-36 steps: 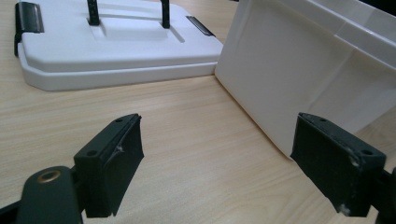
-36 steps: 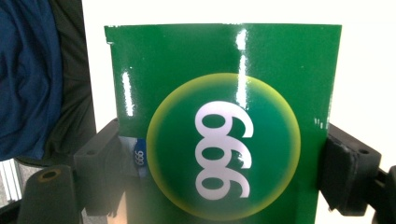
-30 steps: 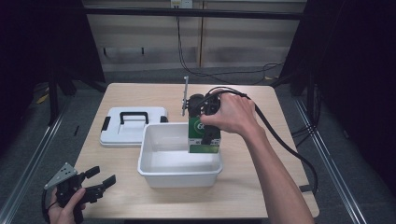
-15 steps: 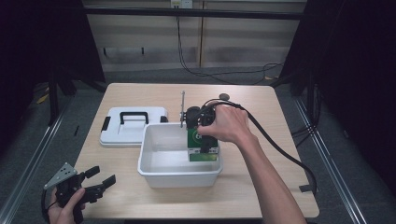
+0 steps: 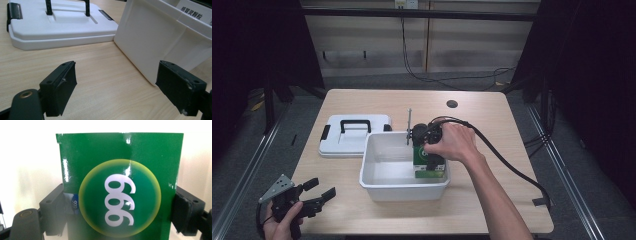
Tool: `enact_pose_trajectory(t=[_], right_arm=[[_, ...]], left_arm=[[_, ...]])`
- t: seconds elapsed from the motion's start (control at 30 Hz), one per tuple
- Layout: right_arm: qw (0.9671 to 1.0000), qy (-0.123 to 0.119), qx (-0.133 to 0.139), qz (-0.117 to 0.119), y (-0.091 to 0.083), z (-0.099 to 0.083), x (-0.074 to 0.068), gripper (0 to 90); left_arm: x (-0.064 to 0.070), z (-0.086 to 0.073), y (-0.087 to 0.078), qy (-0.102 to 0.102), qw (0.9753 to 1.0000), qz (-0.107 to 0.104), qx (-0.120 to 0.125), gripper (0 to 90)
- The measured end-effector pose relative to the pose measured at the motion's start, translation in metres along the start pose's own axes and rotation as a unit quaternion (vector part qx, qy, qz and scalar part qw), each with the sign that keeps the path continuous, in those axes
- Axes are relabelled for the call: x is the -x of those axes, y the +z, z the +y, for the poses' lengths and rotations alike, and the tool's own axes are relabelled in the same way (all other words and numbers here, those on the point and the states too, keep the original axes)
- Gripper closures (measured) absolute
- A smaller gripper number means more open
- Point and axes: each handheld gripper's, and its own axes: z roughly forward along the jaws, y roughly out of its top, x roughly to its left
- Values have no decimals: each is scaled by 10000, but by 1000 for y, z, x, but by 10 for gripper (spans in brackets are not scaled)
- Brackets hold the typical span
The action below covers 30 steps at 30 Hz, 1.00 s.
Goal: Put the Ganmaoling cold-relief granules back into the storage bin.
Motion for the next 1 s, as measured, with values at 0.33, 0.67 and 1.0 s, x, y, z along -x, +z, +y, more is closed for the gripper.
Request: enact_pose_trajectory(t=[0.33, 0.67, 1.0], right_arm=[[9998, 97, 67, 150, 10, -4, -2, 156], [9999, 85, -44, 104, 31, -2, 1, 154], [9999, 122, -85, -5, 38, 0, 2, 153]], left_arm=[[0, 0, 0, -12, 10000, 2, 15, 161], [0, 0, 1, 19, 10000, -3, -10, 161], [0, 0, 0, 11, 10000, -3, -6, 161]])
